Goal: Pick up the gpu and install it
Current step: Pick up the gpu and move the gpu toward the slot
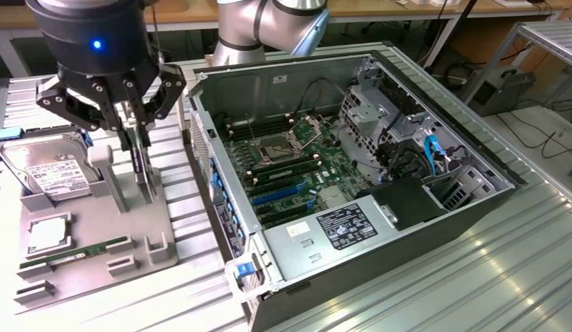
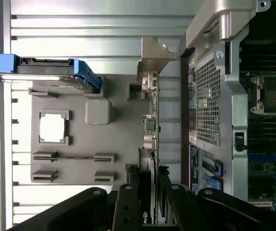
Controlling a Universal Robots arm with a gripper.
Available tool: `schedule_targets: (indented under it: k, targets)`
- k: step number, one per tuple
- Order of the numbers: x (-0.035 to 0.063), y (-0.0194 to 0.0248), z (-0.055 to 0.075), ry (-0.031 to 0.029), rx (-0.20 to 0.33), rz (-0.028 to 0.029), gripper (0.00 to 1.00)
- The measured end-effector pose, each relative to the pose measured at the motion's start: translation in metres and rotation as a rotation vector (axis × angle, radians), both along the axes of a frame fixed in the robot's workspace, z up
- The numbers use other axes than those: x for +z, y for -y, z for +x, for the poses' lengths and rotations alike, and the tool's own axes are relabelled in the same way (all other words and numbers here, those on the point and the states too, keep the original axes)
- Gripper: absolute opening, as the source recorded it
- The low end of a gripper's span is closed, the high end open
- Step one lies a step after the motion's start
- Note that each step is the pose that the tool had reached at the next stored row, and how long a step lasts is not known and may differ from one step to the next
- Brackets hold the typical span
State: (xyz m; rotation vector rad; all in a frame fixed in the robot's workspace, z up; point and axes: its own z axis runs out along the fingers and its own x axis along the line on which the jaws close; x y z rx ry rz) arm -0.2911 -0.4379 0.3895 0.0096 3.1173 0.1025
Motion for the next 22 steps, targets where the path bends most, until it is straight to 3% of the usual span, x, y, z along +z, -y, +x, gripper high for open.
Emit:
schedule_targets:
  k: [6, 10, 16, 22]
  targets:
    - [0.0293, 0.0085, 0.018, -0.0008, 0.0, 0.0012, 0.26]
    - [0.0478, 0.0132, 0.038, -0.0021, 0.0, 0.008, 0.26]
    - [0.0666, 0.0167, 0.065, -0.0044, 0.0, 0.0205, 0.26]
    - [0.0759, 0.0181, 0.093, -0.0106, 0.0, 0.0308, 0.26]
